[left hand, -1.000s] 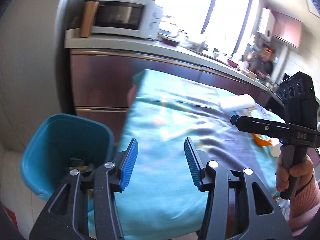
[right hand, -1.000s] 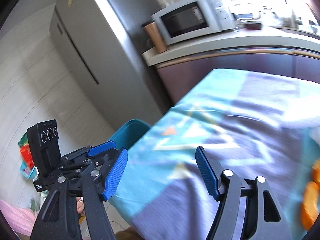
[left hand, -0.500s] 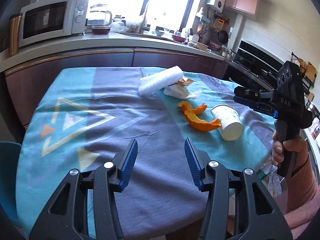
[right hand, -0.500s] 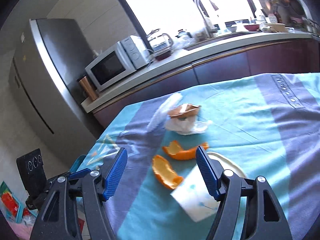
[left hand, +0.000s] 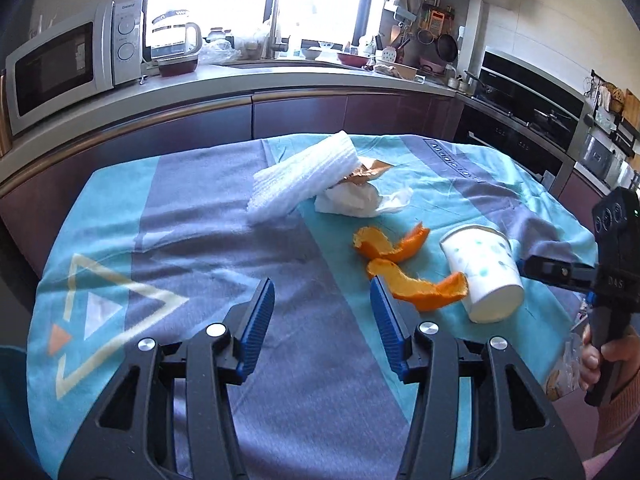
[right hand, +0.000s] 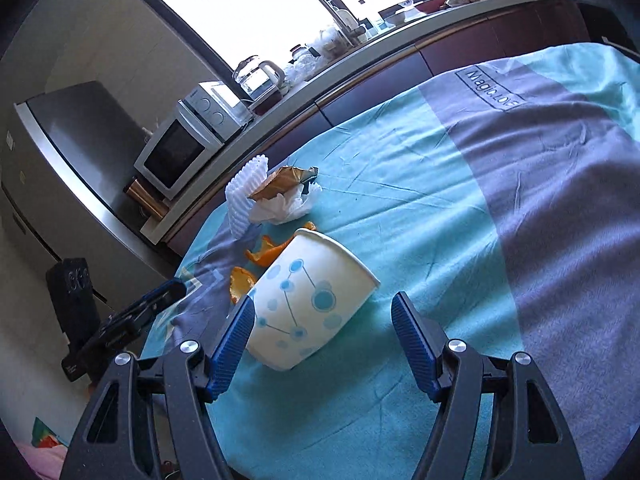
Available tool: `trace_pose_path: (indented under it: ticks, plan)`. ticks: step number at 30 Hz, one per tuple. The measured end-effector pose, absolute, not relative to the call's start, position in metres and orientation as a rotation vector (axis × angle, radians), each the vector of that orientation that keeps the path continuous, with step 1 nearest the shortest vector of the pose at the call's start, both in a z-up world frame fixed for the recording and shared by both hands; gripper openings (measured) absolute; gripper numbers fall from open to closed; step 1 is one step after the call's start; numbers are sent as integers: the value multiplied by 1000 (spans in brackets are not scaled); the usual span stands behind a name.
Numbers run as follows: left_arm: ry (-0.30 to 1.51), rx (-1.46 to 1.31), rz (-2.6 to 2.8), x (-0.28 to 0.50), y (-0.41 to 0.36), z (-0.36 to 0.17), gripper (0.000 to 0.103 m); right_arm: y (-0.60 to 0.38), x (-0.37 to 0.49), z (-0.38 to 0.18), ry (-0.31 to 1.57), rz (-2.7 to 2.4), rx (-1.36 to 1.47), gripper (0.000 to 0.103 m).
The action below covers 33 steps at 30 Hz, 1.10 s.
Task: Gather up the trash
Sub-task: 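Grasp the white foam net with the left tool while the right tool grasps the second paper cup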
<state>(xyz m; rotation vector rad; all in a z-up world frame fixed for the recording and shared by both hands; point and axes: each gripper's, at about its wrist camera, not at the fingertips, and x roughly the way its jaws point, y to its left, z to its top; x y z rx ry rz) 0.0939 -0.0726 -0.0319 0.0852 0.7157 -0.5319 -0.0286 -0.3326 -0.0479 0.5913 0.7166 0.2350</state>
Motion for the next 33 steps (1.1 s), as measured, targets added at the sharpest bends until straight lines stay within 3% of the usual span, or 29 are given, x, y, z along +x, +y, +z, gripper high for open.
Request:
trace_pose_path:
  ticks: [9, 18, 20, 24, 28, 33]
  plan:
    - [747, 153, -465, 170, -103, -38, 50, -325, -23, -54, 735, 290, 653, 69]
    - [744, 259, -452, 200, -130, -48, 48, -311, -11, -52, 742, 302, 653, 70]
    - [751, 258, -462, 204, -132, -49, 44, -309, -9, -52, 742, 301, 651, 68]
    - [754, 253, -470, 206, -133, -49, 25, -312, -6, -53, 734, 308, 674, 64]
    - [735, 252, -478, 197, -131, -47, 15, -317, -8, -54, 724, 316, 700, 58]
    - [709, 226, -490, 180, -121, -39, 13, -320, -14, -49, 706, 322, 693, 50]
